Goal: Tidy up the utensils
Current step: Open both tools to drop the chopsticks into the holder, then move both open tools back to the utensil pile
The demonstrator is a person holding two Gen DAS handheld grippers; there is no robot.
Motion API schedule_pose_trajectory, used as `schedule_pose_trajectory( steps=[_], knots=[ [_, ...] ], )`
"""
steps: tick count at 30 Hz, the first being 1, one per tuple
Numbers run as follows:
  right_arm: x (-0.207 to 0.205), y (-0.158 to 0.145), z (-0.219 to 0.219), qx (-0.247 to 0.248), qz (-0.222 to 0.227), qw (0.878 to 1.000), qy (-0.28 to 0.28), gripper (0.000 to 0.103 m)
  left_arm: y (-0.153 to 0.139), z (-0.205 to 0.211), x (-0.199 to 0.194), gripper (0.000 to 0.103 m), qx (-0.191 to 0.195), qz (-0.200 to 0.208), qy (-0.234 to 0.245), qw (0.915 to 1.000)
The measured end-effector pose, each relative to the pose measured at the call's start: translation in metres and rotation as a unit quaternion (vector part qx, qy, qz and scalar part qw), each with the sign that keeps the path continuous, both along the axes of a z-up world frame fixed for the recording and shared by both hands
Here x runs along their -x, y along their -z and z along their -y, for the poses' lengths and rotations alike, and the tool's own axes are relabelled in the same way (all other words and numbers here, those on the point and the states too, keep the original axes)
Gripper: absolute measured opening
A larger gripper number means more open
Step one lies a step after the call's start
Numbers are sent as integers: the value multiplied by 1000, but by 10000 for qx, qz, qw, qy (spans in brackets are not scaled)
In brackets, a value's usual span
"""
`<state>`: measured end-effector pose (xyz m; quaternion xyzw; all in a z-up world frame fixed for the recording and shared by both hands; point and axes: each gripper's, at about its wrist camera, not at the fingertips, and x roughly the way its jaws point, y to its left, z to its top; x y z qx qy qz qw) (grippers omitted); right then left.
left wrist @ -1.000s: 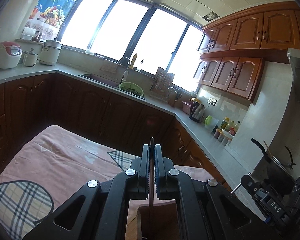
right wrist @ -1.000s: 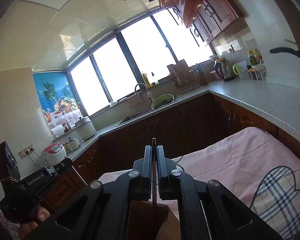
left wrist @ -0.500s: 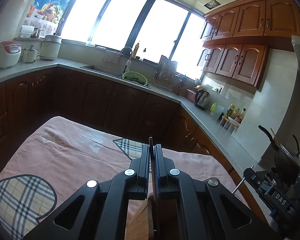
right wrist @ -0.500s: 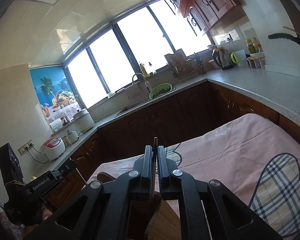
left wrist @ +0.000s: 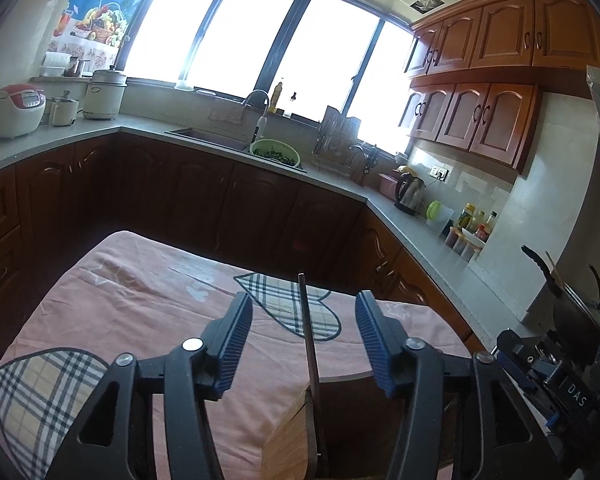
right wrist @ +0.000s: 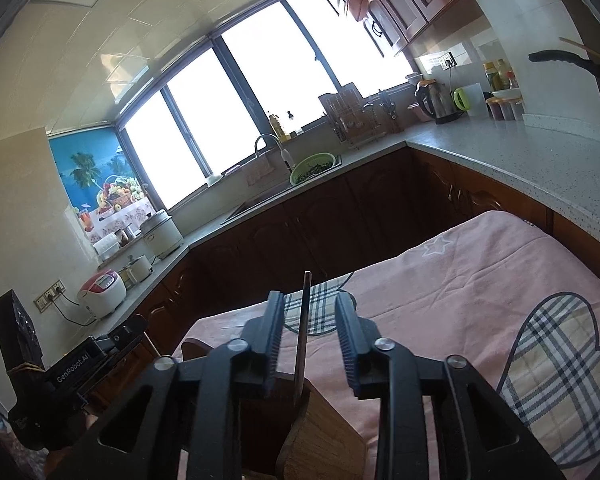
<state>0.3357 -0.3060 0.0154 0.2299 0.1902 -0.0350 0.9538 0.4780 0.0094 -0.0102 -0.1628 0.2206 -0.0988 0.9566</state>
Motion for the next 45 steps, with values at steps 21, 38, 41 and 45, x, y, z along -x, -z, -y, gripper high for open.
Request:
schedule_pose_trajectory(
  steps=[21, 38, 41, 45],
  knots=[
    [131, -20, -29, -194, -76, 9996, -207, 98, -26, -44, 183, 96, -314, -456, -192, 9983],
    [213, 15, -58, 185, -781, 9959, -415, 98, -15, -55, 275, 96, -536, -1382, 65, 9889],
    [220, 22, -61, 281, -879, 9950, -379, 98, -12, -51, 281, 95, -548, -1499, 127, 9871],
    [225, 30, -61, 278, -1019, 9937, -385, 98, -11, -45, 283, 95, -576, -1618, 172, 9850]
  ],
)
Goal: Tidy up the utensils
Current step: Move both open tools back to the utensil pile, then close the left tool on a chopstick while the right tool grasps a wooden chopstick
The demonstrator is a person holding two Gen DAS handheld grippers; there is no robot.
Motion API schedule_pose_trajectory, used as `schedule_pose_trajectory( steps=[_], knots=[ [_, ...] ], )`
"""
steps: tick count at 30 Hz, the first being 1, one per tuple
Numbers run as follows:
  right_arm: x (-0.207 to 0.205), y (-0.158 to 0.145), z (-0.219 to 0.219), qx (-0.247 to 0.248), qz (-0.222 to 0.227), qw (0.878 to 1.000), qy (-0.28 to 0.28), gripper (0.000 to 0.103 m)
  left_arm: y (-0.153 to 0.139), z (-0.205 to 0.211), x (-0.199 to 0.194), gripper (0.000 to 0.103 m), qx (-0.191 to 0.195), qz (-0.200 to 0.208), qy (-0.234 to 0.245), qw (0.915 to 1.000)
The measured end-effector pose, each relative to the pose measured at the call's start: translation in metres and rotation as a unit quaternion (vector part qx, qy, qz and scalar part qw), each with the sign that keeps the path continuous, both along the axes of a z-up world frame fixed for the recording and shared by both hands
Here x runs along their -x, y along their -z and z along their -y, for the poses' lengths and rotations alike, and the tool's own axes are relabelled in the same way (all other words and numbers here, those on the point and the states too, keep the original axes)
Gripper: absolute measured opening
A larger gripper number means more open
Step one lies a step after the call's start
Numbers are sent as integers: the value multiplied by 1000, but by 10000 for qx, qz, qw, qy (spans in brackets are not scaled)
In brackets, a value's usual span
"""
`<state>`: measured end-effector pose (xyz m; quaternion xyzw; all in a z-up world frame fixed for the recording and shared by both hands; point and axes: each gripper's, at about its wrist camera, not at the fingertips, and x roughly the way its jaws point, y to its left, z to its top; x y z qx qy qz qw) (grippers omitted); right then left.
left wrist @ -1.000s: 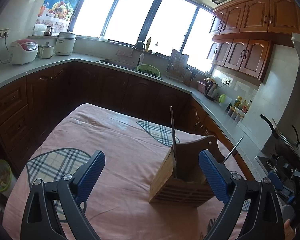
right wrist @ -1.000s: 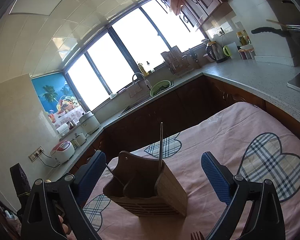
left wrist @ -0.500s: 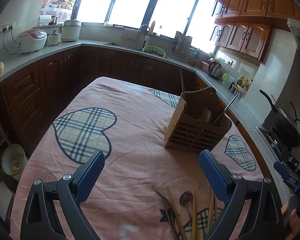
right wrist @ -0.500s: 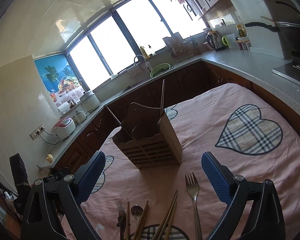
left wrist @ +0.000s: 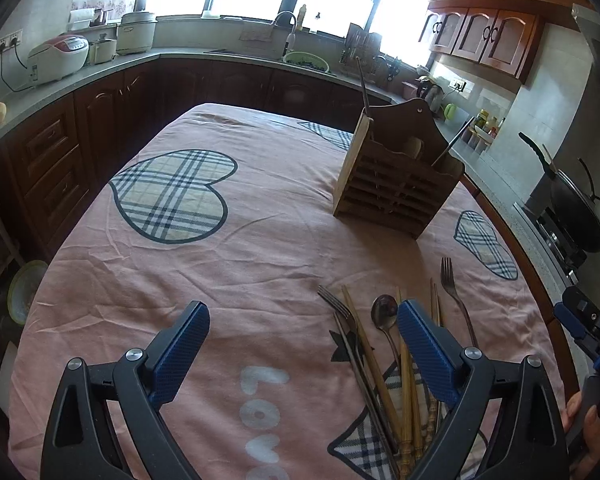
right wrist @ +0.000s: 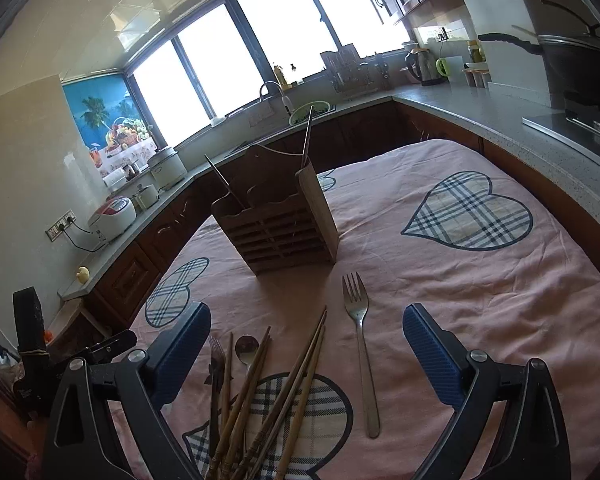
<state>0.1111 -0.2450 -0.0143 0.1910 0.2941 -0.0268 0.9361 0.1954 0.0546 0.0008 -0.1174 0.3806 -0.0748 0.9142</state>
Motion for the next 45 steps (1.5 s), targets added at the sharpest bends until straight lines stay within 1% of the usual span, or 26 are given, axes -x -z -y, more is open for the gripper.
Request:
schedule_pose_trajectory(
  steps=[8, 12, 13, 14, 15, 16, 17, 18, 20, 24, 25, 26, 27, 30, 34, 36, 37, 38, 41, 45],
  knots=[
    [-5, 13, 0, 73, -250, 9997, -17, 98, 7, 12, -10, 95, -65, -219, 86, 9997],
    [-11, 20, -3, 184, -365, 9991, -80, 96, 18, 16, -28, 93, -92, -384, 160, 9991],
    [-13, 22, -4, 232, -411, 9988, -98, 91, 20, 17, -31, 92, -106, -418, 179, 9989],
    [-16, 24, -6, 261, -478, 9985, -114, 81, 22, 19, -34, 90, -111, -454, 202, 9987],
    [-20, 27, -6, 249, -553, 9981, -140, 76, 25, 22, -38, 89, -106, -499, 228, 9984],
    [-24, 30, -6, 220, -638, 9976, -179, 68, 27, 23, -41, 89, -100, -543, 264, 9981],
    [-28, 34, -7, 187, -721, 9970, -219, 63, 28, 26, -44, 88, -105, -587, 293, 9978],
    [-31, 37, -9, 172, -783, 9965, -254, 62, 30, 28, -48, 87, -116, -625, 312, 9975],
    [-37, 43, -12, 185, -895, 9953, -336, 55, 34, 32, -55, 86, -126, -695, 364, 9968],
    [-49, 54, -19, 204, -1113, 9923, -502, 48, 44, 41, -72, 77, -117, -907, 421, 9949],
    [-51, 57, -20, 204, -1165, 9916, -529, 44, 47, 43, -77, 76, -119, -972, 426, 9943],
    [-54, 60, -21, 199, -1218, 9908, -551, 40, 50, 45, -82, 72, -121, -1037, 433, 9936],
    [-57, 63, -21, 203, -1273, 9900, -565, 39, 53, 47, -87, 68, -115, -1094, 439, 9930],
    [-65, 71, -23, 220, -1420, 9877, -614, 37, 61, 52, -101, 62, -92, -1225, 487, 9912],
    [-75, 81, -24, 254, -1597, 9846, -660, 28, 71, 57, -116, 55, -77, -1366, 547, 9891],
    [-80, 86, -24, 287, -1692, 9829, -663, 25, 76, 59, -123, 47, -84, -1436, 598, 9878],
    [-81, 88, -24, 317, -1740, 9821, -651, 22, 79, 61, -126, 45, -97, -1473, 633, 9870],
    [-83, 91, -24, 344, -1792, 9811, -641, 19, 82, 62, -129, 40, -117, -1504, 669, 9863],
    [-86, 93, -22, 414, -1841, 9799, -652, 14, 84, 63, -132, 36, -182, -1470, 726, 9863],
    [-95, 93, -26, 596, -1949, 9763, -735, 14, 85, 65, -136, 34, -196, -1521, 774, 9851]
  ],
)
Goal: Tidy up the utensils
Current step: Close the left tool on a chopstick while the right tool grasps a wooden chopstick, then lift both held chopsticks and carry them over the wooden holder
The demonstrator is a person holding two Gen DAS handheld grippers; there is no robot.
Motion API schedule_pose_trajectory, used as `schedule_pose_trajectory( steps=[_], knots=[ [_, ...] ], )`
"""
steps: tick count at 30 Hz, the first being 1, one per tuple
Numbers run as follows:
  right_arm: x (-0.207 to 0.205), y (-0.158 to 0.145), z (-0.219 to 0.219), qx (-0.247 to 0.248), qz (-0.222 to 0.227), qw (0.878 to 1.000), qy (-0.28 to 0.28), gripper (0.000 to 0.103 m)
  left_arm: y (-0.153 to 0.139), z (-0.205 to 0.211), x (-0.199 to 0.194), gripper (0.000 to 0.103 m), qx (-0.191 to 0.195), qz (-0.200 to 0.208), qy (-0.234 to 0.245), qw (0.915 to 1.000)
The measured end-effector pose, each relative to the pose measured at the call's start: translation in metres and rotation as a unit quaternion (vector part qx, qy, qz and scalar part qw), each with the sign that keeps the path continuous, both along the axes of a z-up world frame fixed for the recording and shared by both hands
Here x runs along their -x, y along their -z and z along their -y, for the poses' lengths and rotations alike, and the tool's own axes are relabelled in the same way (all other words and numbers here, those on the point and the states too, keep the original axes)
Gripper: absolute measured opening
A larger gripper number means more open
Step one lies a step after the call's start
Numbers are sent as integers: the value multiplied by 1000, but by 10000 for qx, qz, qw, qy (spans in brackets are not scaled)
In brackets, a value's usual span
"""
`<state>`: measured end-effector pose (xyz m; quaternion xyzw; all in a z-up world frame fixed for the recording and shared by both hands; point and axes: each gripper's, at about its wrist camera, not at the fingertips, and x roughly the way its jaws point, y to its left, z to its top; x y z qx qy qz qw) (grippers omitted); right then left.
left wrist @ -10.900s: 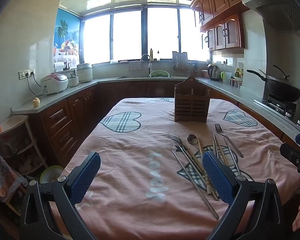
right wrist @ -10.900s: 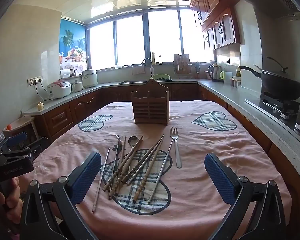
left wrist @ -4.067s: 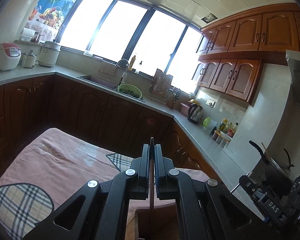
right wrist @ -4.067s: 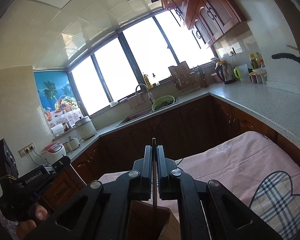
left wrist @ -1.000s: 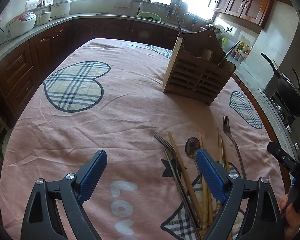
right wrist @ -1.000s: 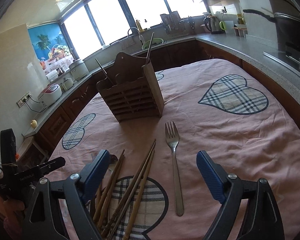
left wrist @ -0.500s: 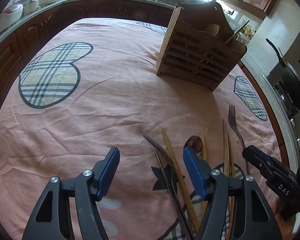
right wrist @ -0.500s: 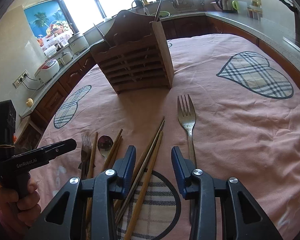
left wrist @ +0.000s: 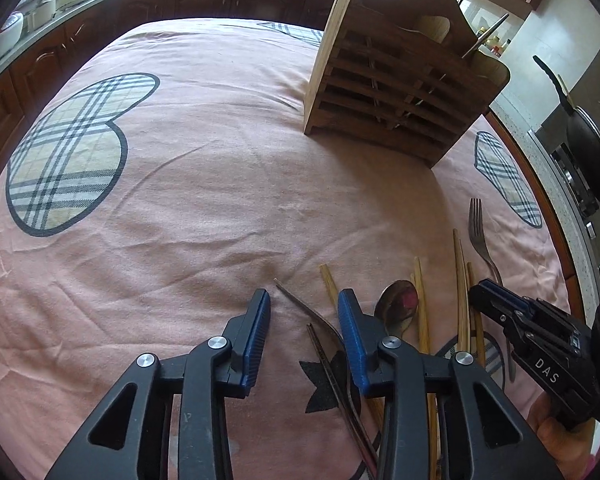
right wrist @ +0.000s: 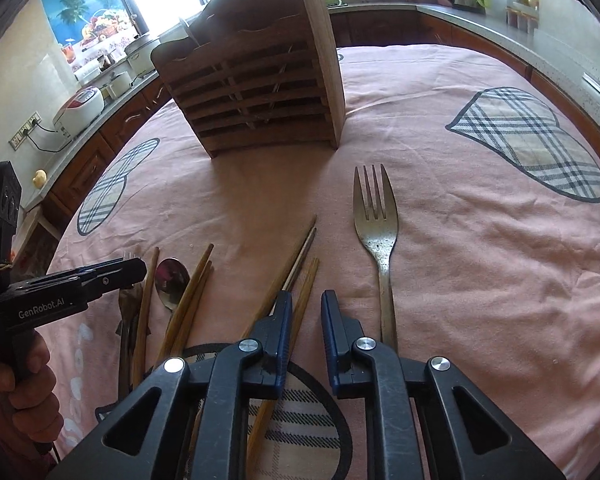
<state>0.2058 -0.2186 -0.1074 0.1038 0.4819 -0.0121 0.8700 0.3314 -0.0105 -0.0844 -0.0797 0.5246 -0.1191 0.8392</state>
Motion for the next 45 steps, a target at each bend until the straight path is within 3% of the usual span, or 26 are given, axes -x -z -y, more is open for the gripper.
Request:
schedule_pose_trajectory(
  steps=[4, 10, 18, 32, 40, 45],
  knots=[
    [-9, 1, -3, 80, -78, 9999, -72, 15, 1, 2, -1, 24, 70, -97, 126, 9998],
    [-9, 0, -6, 260, -120, 9994, -193, 14, 2, -6, -4, 19, 318, -155, 113, 9993],
    [1, -9, 3, -195, 87, 9998, -38, 7, -10, -25, 8, 8, 872, -224, -10, 9959],
    [36, -60, 5, -740, 766, 9943, 5, 5, -85, -65, 73, 1, 1680, 470, 56, 9847],
    [52, -99, 0, -750, 1279, 9890, 26, 5, -127, -85, 114, 0, 1886, 1106, 56, 9758],
    [59, -121, -2, -741, 1639, 9837, 34, 5, -137, -93, 126, 0, 1918, 1356, -13, 9720]
  ],
)
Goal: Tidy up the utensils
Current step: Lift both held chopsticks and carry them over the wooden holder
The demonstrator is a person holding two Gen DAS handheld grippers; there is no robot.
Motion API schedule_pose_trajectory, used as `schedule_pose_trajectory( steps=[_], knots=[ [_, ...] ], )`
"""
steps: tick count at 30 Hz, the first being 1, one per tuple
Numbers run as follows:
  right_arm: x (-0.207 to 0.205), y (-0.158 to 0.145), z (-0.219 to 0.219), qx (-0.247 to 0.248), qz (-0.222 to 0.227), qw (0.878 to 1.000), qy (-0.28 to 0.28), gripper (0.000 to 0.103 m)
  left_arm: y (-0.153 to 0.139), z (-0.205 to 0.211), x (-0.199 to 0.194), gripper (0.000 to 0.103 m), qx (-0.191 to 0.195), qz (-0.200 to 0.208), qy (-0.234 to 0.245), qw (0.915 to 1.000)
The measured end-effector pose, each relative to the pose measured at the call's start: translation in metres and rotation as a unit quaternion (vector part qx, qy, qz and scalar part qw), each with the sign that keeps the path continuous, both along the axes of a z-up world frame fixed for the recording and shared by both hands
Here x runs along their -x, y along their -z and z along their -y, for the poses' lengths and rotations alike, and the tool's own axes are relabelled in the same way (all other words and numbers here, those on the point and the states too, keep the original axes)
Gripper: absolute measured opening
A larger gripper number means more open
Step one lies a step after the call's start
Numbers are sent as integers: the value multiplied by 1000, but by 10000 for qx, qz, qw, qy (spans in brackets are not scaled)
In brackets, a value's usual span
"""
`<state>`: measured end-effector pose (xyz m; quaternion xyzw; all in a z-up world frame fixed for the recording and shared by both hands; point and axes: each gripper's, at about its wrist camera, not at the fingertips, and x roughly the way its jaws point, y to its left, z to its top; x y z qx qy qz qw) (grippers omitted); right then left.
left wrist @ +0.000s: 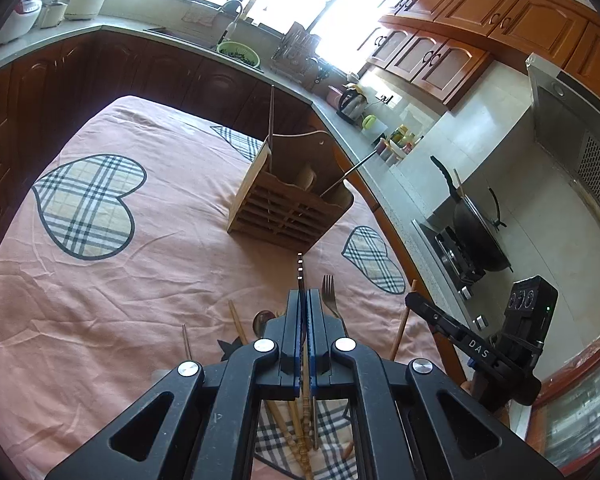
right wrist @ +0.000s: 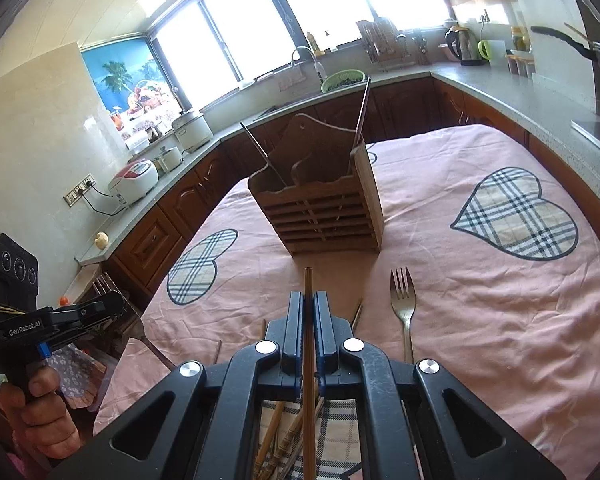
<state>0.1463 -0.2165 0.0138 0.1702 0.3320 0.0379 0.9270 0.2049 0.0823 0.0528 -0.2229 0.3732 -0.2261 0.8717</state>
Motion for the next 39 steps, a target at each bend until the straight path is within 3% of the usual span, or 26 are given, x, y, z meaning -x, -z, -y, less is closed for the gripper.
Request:
schedule_pose_trajectory(
  steps=[20, 30, 39],
  knots=[
    [-9, -56, 11, 88, 986, 9948, 229, 5, -21, -2, -23, 0, 177, 466, -158, 9986],
    [-34, -87, 25, 92, 1516, 9874, 435, 5, -37, 0, -62, 0, 320, 903, -224, 9952],
    [-62, -116, 53, -111, 2169, 9727, 823, 5, -47, 7, -118, 0, 534, 1332, -347, 9890]
  ],
)
